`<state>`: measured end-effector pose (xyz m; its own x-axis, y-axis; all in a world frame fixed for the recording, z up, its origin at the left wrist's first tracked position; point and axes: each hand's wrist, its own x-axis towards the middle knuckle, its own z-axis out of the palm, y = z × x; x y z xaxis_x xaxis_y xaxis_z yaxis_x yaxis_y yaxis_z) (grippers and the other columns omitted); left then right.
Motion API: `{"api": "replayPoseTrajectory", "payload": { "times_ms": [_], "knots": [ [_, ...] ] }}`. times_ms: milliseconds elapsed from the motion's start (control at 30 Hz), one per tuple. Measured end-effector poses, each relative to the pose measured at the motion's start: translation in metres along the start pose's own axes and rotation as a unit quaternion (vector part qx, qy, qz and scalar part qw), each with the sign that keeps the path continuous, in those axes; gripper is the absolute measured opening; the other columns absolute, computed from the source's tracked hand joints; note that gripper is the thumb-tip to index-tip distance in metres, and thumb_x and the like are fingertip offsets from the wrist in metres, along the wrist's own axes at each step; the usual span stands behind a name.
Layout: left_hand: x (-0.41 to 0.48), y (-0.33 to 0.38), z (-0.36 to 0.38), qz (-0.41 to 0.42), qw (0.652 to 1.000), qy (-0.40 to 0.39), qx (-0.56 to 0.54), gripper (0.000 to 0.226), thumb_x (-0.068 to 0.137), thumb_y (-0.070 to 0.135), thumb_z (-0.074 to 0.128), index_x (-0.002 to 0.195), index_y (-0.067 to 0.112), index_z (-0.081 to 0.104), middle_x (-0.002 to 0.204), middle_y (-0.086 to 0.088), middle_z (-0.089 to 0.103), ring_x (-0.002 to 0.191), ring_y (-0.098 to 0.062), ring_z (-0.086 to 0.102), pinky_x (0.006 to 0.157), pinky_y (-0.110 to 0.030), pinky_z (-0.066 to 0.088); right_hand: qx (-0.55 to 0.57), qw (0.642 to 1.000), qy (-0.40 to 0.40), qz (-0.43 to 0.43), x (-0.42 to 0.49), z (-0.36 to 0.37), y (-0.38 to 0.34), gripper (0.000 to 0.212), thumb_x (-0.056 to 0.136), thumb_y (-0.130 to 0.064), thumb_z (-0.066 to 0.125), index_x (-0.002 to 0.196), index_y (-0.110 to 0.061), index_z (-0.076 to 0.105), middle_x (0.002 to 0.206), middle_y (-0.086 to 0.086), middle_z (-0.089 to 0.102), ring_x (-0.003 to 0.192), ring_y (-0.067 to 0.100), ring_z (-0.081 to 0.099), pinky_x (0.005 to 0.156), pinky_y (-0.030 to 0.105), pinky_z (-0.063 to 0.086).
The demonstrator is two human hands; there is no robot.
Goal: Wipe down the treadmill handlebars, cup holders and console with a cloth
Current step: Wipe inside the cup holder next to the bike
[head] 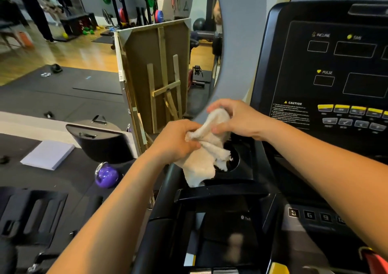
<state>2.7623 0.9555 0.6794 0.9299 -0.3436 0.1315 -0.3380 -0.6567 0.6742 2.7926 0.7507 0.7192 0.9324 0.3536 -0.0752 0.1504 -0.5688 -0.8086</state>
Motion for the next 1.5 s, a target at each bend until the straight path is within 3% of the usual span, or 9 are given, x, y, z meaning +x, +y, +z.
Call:
{"api": "replayPoseTrajectory", "payload": {
  "times_ms": [167, 267, 533, 667, 767, 933, 1167, 1367, 1500],
  "knots": [
    [-0.019, -0.018, 0.017, -0.099, 0.980, 0.072, -0.155, 0.050, 0.067, 0.044, 0.085, 0.111, 0.033, 0.063, 0.104, 0.012, 0.065, 0.093, -0.003, 0.063, 0.083, -0.027, 0.055, -0.031, 0.998, 0.058, 0.000, -0.011, 0.005, 0.021, 0.022, 0.074, -0.015, 0.080, 0.075, -0.023, 0.060, 0.078, -0.006, 0.058, 0.072, 0.012, 0.052, 0.069, 0.030, 0.042],
    [-0.021, -0.019, 0.029, -0.159, 0.951, 0.130, -0.231, 0.020, 0.080, 0.032, 0.079, 0.095, 0.031, 0.066, 0.093, 0.007, 0.070, 0.087, -0.009, 0.067, 0.075, -0.029, 0.058, 0.043, 0.989, 0.140, -0.027, -0.013, 0.000, 0.020, 0.023, 0.078, -0.009, 0.075, 0.073, -0.024, 0.058, 0.086, -0.005, 0.065, 0.079, 0.013, 0.060, 0.076, 0.035, 0.049],
    [0.001, -0.002, -0.012, -0.070, 0.955, 0.286, -0.035, 0.023, 0.087, 0.001, 0.054, 0.083, 0.020, 0.067, 0.083, 0.006, 0.063, 0.079, -0.006, 0.054, 0.067, -0.014, 0.036, 0.102, 0.956, 0.272, -0.030, -0.024, -0.029, 0.024, 0.023, 0.080, -0.010, 0.075, 0.077, -0.025, 0.058, 0.079, 0.001, 0.062, 0.074, 0.018, 0.060, 0.072, 0.036, 0.051],
    [0.003, -0.002, -0.027, -0.093, 0.950, 0.297, -0.001, 0.028, 0.089, 0.001, 0.048, 0.084, 0.023, 0.065, 0.091, 0.005, 0.063, 0.091, -0.010, 0.055, 0.077, -0.018, 0.038, 0.110, 0.964, 0.242, -0.008, -0.031, -0.029, 0.032, 0.018, 0.081, -0.011, 0.075, 0.090, -0.025, 0.069, 0.098, 0.004, 0.069, 0.093, 0.023, 0.067, 0.088, 0.045, 0.056],
    [-0.002, -0.014, -0.010, -0.096, 0.977, 0.189, 0.014, 0.024, 0.088, 0.017, 0.047, 0.103, 0.027, 0.064, 0.104, 0.006, 0.064, 0.101, -0.014, 0.057, 0.092, -0.035, 0.045, 0.100, 0.972, 0.212, -0.001, -0.033, -0.022, 0.033, 0.016, 0.083, -0.009, 0.073, 0.091, -0.023, 0.074, 0.095, -0.002, 0.071, 0.095, 0.017, 0.067, 0.090, 0.043, 0.055],
    [-0.022, -0.011, 0.052, -0.030, 0.998, 0.018, 0.051, 0.071, 0.081, 0.065, 0.059, 0.139, 0.025, 0.047, 0.135, 0.004, 0.056, 0.121, -0.016, 0.051, 0.105, -0.037, 0.039, 0.084, 0.980, 0.179, -0.017, -0.030, -0.010, 0.024, 0.016, 0.083, -0.007, 0.072, 0.090, -0.022, 0.075, 0.093, -0.001, 0.072, 0.091, 0.013, 0.067, 0.086, 0.035, 0.056],
    [-0.018, -0.025, 0.059, -0.055, 0.983, 0.100, 0.143, 0.036, 0.094, 0.026, 0.053, 0.130, 0.022, 0.057, 0.126, -0.003, 0.063, 0.113, -0.027, 0.057, 0.098, -0.037, 0.042, -0.012, 0.989, 0.145, -0.033, -0.031, -0.015, 0.024, 0.017, 0.080, -0.013, 0.077, 0.093, -0.024, 0.077, 0.090, -0.007, 0.074, 0.088, 0.009, 0.068, 0.087, 0.034, 0.055],
    [-0.022, -0.043, 0.059, -0.086, 0.990, 0.007, 0.109, 0.084, 0.085, 0.043, 0.069, 0.153, 0.028, 0.021, 0.162, 0.003, 0.021, 0.144, -0.022, 0.029, 0.116, -0.040, 0.029, -0.156, 0.978, 0.124, -0.057, -0.036, -0.023, 0.032, 0.012, 0.081, -0.020, 0.076, 0.092, -0.026, 0.077, 0.085, -0.014, 0.072, 0.083, 0.003, 0.064, 0.076, 0.024, 0.049],
    [-0.032, -0.047, 0.075, -0.066, 0.973, 0.156, 0.158, 0.070, 0.074, 0.044, 0.080, 0.128, 0.015, 0.046, 0.139, -0.008, 0.037, 0.118, -0.026, 0.050, 0.096, -0.037, 0.049, -0.218, 0.974, 0.026, -0.051, -0.043, -0.024, 0.040, 0.014, 0.080, -0.020, 0.078, 0.089, -0.031, 0.077, 0.086, -0.015, 0.071, 0.085, 0.005, 0.062, 0.080, 0.033, 0.052]
  ]
}}
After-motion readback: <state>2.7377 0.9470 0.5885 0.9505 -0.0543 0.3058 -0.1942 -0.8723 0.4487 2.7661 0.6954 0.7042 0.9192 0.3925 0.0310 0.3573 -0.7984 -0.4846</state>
